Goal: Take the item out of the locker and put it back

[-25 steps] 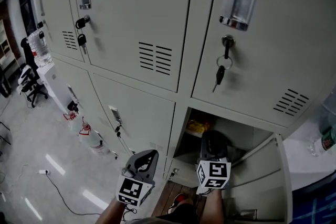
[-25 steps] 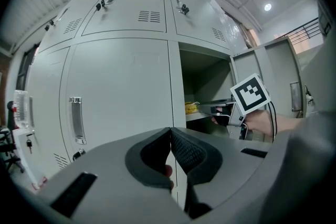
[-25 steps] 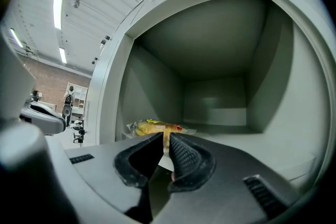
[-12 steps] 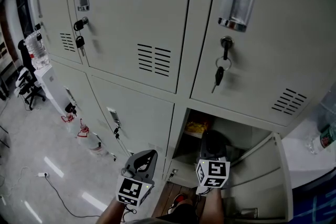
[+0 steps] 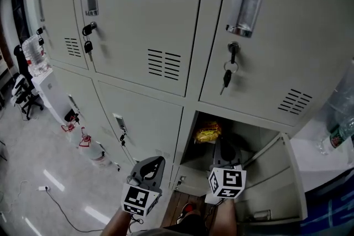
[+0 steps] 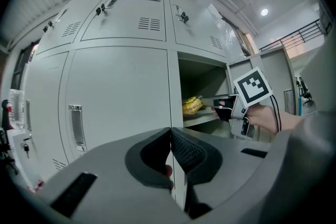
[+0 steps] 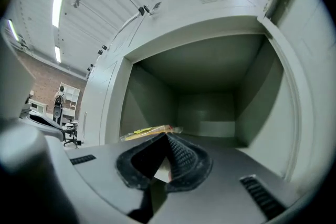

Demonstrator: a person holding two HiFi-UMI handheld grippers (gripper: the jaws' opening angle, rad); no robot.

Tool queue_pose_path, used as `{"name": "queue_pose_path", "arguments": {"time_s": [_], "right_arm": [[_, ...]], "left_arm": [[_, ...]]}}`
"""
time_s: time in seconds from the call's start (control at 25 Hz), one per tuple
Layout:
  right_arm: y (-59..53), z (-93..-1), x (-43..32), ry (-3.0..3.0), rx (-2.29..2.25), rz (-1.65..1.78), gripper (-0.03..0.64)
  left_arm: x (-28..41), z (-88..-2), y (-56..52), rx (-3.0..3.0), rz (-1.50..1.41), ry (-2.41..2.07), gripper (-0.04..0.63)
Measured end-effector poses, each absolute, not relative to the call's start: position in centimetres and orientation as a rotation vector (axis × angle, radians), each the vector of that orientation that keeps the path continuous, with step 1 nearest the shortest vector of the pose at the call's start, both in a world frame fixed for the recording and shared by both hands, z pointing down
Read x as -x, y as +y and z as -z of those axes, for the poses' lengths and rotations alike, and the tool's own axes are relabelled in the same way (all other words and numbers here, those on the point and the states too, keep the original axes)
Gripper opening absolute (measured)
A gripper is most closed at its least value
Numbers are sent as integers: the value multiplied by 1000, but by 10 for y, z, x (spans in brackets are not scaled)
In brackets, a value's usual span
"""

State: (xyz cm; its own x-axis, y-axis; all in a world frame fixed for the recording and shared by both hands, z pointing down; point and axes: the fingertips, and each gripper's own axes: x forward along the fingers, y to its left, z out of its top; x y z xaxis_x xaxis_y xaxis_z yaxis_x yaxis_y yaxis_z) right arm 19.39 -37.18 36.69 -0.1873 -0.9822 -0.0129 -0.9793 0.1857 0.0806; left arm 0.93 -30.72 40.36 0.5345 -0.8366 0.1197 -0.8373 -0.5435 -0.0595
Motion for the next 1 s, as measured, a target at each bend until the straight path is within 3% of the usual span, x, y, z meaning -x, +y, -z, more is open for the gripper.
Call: {"name": "queue_pose_path", "arguments": {"time_s": [1.0], "right_arm": [[-207, -360, -187, -2231, -2224, 161, 17]], "left_arm": [[-21, -403, -234, -2934, -168, -1190, 23]]}}
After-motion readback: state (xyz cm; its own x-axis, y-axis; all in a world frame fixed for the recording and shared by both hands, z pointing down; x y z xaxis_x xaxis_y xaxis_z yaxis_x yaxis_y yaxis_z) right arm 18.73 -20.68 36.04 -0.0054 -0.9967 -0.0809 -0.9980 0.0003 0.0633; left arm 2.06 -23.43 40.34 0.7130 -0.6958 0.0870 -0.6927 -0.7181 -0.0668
